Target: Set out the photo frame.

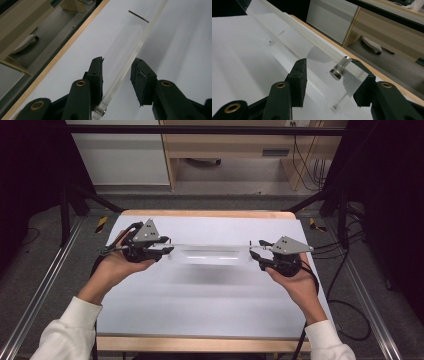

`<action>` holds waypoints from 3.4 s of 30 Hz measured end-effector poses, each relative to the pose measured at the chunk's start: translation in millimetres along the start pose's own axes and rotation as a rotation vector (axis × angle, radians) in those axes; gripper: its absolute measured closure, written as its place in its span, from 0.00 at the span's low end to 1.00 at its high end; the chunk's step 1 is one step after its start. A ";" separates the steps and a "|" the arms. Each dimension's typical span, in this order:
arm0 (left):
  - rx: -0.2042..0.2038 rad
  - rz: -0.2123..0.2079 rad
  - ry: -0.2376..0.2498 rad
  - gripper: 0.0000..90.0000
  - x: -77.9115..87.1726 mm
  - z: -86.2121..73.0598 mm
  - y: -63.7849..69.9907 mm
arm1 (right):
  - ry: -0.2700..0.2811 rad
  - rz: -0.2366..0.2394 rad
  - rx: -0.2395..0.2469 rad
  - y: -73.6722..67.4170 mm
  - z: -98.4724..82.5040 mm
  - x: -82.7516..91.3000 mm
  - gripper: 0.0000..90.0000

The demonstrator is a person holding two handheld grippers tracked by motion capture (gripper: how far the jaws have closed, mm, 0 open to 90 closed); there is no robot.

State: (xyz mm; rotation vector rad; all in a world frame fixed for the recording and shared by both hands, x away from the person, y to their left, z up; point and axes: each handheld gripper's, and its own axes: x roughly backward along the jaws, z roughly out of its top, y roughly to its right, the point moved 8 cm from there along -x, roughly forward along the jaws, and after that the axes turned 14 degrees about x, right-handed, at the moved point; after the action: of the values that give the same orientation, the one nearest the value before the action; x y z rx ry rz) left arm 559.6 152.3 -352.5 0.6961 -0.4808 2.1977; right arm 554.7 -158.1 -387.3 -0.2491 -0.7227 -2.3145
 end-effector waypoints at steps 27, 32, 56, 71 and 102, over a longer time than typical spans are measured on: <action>0.150 0.025 0.285 0.27 15.2 45.3 -22.9 | -0.018 0.017 -0.037 25.0 9.1 -15.2 0.58; 0.218 0.042 0.342 0.18 32.0 35.7 -22.2 | -0.019 0.015 -0.048 30.3 10.6 -19.1 0.58; 0.356 0.093 0.174 0.13 -0.2 -90.7 -18.4 | -0.006 0.012 -0.161 62.4 16.3 -45.7 0.55; 0.436 0.133 0.175 0.12 -15.0 -134.8 -30.1 | 0.010 0.002 -0.223 75.8 16.4 -59.3 0.54; 0.482 0.201 0.094 0.13 -26.5 -164.8 -41.1 | 0.017 -0.004 -0.301 92.2 13.7 -78.1 0.54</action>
State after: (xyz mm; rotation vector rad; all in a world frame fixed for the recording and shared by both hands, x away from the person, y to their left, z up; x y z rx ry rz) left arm 552.0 251.7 -492.5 0.8152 0.0384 2.5539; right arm 674.2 -162.6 -364.6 -0.3629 -0.3641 -2.4213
